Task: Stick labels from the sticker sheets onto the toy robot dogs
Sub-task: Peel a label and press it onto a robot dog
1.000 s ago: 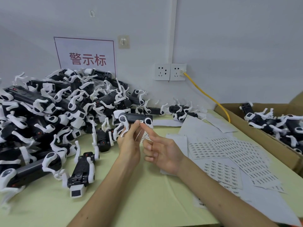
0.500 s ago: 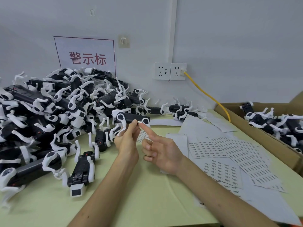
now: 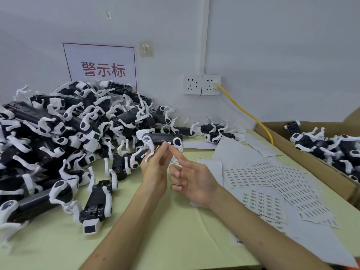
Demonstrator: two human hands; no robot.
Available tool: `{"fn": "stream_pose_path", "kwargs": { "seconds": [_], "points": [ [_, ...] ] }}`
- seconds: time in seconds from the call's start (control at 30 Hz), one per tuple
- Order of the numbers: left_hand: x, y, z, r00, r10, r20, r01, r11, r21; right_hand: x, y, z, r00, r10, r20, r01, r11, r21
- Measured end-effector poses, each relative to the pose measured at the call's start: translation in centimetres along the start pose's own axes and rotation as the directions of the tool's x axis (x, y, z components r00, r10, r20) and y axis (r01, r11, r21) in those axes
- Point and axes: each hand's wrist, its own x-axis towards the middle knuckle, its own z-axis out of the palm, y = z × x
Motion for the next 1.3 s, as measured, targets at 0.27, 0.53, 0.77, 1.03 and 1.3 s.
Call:
{"fn": "stream_pose_path", "kwargs": {
  "seconds": [0.27,0.53,0.77,1.03,1.3],
  "points": [
    [-0.1,0.0,0.0,1.0,0.01,0.004,-0.01,1.0,0.011,0.1,0.2,0.1,1.0,0.005,0.001,-0.005,1.0,0.005],
    [0.2,-0.1,-0.2,1.0,0.012,-0.012,-0.012,1.0,-0.012,0.1,0.2,0.0,1.0,0.004,0.013,-0.005,0.999,0.033],
    [0.2,-0.1,-0.3,0.997,0.062,-0.05,-0.061,0.998,0.02,0.1,0.3,0.0,1.0,0.019,0.023,-0.02,0.999,0.031],
    [0.6,-0.6,-0.3,0.973,0.182,-0.145,-0.176,0.983,0.055,0.1,0.3,0.0,0.999,0.026,0.025,-0.027,0.999,0.032],
    [0.9,-0.7,-0.4,0.944,0.248,-0.217,-0.243,0.969,0.052,0.1,0.2,0.1,0.999,0.027,0.02,-0.027,0.999,0.029]
  ]
}}
